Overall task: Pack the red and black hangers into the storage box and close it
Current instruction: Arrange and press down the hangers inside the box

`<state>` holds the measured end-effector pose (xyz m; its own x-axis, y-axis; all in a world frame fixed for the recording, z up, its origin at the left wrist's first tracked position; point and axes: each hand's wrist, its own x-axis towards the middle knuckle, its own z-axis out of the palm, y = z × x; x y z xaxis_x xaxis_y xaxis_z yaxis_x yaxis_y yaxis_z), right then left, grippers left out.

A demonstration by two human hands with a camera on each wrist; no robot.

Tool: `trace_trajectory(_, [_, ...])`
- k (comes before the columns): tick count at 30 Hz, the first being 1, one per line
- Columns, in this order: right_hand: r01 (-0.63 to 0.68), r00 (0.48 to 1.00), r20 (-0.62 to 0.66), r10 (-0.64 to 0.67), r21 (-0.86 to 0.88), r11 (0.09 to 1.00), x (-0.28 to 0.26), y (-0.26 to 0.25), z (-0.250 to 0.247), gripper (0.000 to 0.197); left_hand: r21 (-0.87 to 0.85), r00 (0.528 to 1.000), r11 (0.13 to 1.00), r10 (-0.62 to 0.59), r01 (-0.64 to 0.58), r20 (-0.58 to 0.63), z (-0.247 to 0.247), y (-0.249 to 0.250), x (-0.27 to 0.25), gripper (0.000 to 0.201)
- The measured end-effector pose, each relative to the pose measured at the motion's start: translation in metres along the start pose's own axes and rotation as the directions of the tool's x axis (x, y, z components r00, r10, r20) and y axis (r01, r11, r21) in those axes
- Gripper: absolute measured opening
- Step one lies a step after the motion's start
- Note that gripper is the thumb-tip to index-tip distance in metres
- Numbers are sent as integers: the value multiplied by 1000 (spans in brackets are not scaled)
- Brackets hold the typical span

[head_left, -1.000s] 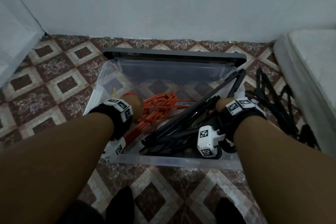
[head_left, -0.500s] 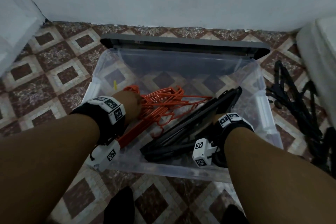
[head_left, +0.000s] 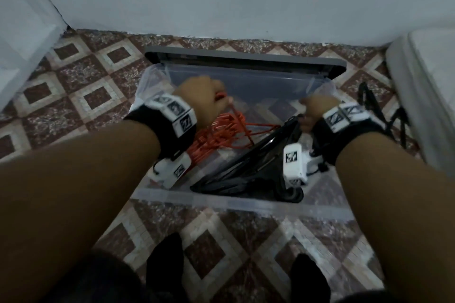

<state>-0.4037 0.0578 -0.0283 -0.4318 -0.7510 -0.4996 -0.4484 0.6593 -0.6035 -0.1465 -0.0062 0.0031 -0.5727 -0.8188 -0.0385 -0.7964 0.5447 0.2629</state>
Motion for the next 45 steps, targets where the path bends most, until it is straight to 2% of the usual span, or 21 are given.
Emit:
trace_trajectory(2, [-61, 998, 8, 66, 503, 862, -17, -27, -4, 26, -4, 994, 998, 56, -57, -99, -24, 23, -4, 28])
trace_trajectory(4, [-20, 999, 34, 2, 528, 849, -40, -51, -6, 11, 21, 971, 994, 107, -105, -215, -50, 43, -5, 28])
trace_trajectory(8, [264, 960, 57, -274, 144, 954, -86, -63, -2, 17, -60, 898, 998, -9, -19, -439, -95, 59, -11, 36])
trace_trajectory(10, [444, 895, 94, -436, -96, 891, -103, -55, 4, 25, -272, 872, 962, -127, -7, -473, -106, 58, -15, 36])
trace_trajectory(13, [536, 844, 126, -522, -255, 805, -121, -50, 8, 29, -646, 861, 763, -347, 28, -373, -111, 44, -16, 20])
trace_trajectory(16, [581, 807, 120, -578, -333, 743, -124, -46, 0, 28, -784, 837, 566, -535, 255, -114, -107, 14, -12, 27])
trace_trajectory(18, [606, 780, 120, -615, -393, 692, -125, -45, -7, 31, -913, 779, 283, -624, 293, 56, -99, -4, -6, 25])
trace_trajectory(21, [632, 726, 66, -685, -457, 626, -122, -46, -20, 31, -965, 726, -23, -655, 260, 211, -81, -20, 1, 24])
trace_trajectory(25, [611, 632, -104, -768, -543, 576, -111, -50, -39, 31, -948, 761, -188, -565, 256, 318, -42, -27, 7, 30])
trace_trajectory(26, [592, 622, -147, -769, -555, 585, -108, -50, -44, 32, -925, 740, -168, -560, 340, 374, -28, -30, 8, 31])
trace_trajectory(27, [575, 624, -186, -759, -549, 606, -105, -48, -48, 31, -884, 715, -64, -562, 464, 416, -15, -33, 8, 30])
trace_trajectory(28, [562, 632, -221, -743, -529, 636, -102, -47, -52, 31, -789, 712, 162, -564, 593, 419, -1, -35, 7, 24])
trace_trajectory(29, [554, 643, -248, -725, -504, 663, -100, -46, -55, 31, -589, 745, 474, -539, 655, 394, 15, -36, 7, 19])
trace_trajectory(30, [548, 652, -263, -712, -485, 681, -98, -45, -57, 31, -316, 792, 739, -474, 595, 384, 32, -34, 7, 16])
trace_trajectory(31, [543, 660, -267, -702, -476, 692, -96, -44, -58, 31, -86, 823, 888, -378, 452, 423, 48, -26, 6, 18])
trace_trajectory(32, [535, 671, -263, -693, -475, 699, -94, -43, -58, 31, 55, 823, 950, -294, 306, 486, 65, -18, 5, 30])
trace_trajectory(34, [514, 698, -252, -670, -476, 714, -90, -42, -58, 31, 193, 765, 979, -171, 62, 621, 99, 1, 5, 64])
trace_trajectory(36, [497, 716, -249, -652, -474, 727, -86, -41, -57, 31, 239, 707, 969, -127, -61, 696, 125, 10, 7, 82])
trace_trajectory(40, [483, 727, -250, -640, -477, 734, -82, -37, -59, 32, 304, 674, 933, -99, -193, 732, 145, 8, 13, 63])
trace_trajectory(42, [482, 732, -237, -639, -482, 731, -81, -34, -60, 32, 304, 715, 924, -50, -232, 697, 144, 8, 17, 34])
trace_trajectory(45, [472, 737, -254, -626, -470, 746, -80, -31, -61, 32, 313, 847, 933, -16, -178, 531, 129, 4, 26, 30])
